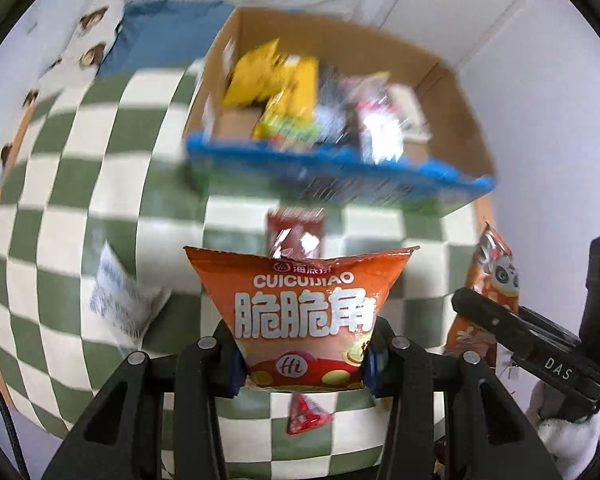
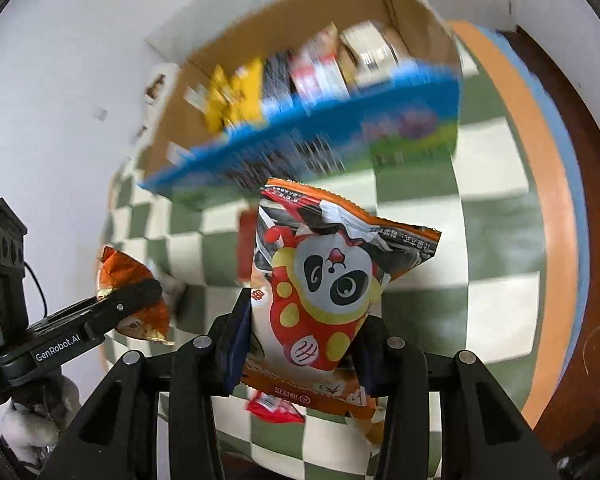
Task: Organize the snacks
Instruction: 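Carry both bags into the box and open both tools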
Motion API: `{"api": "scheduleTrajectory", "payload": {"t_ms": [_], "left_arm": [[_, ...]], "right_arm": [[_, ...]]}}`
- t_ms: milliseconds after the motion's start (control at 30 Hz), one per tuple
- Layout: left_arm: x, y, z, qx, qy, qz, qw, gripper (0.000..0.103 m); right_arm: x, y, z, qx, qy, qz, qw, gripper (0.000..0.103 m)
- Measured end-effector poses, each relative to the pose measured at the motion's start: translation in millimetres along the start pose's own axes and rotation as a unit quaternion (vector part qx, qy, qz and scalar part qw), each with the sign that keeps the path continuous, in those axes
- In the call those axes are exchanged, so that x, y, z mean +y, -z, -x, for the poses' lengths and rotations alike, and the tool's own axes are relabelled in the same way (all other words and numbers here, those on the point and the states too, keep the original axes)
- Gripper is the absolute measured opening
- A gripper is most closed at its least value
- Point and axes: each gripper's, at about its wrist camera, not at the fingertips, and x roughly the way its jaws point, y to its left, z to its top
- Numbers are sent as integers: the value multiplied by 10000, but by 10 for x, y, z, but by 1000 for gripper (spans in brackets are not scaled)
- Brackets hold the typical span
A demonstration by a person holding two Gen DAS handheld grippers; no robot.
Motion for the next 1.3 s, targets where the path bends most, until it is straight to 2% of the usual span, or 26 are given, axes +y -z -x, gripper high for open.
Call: {"api": "scheduleTrajectory", "payload": {"t_ms": [100, 233, 333, 433, 567, 700, 967, 1033, 1067, 1100, 1133, 1167, 1300], "left_arm": [[-200, -265, 80, -114, 123, -142, 9998, 40], [-351, -692, 161, -233, 8, -410, 9989, 40], [-358, -1041, 35, -38, -67, -478, 9988, 40], [-323, -1363, -221, 181, -360, -618, 9973, 40], [-179, -1664, -594, 603, -478, -511, 9957, 40], [-74, -1846, -930, 850, -829, -537, 9915, 40], [86, -1954, -1367, 1272, -1097, -453, 9848, 41], [136, -1954, -1448, 1389, -1083, -349, 9837, 42], [172, -1952, -1477, 1420, -982, -248, 9847, 44], [195, -1952, -1497, 1418, -913, -201, 9855, 58], [212, -1953, -1509, 1396, -897, -177, 9860, 70], [226, -1949, -1512, 1340, -904, -170, 9867, 90], [233, -1909, -1513, 1273, -769, -158, 9887, 91]], "right_arm": [[130, -245, 196, -221, -103, 153, 9996, 46], [180, -683, 433, -551, 6, 391, 9977, 46], [214, -996, 455, -638, 138, 483, 9967, 46], [214, -1316, 390, -587, 376, 671, 9953, 46], [161, -1619, 150, -319, 555, 740, 9952, 46], [86, -1797, -156, -22, 775, 851, 9933, 46], [-93, -1939, -724, 495, 1138, 998, 9872, 46], [-126, -1971, -853, 732, 1212, 1000, 9849, 52], [-148, -1977, -902, 815, 1265, 943, 9841, 59], [-173, -1987, -953, 897, 1347, 905, 9827, 82], [-191, -1989, -991, 961, 1361, 896, 9819, 93], [-198, -1983, -995, 986, 1302, 880, 9826, 93], [-187, -1969, -1042, 1034, 1337, 874, 9817, 93]]}}
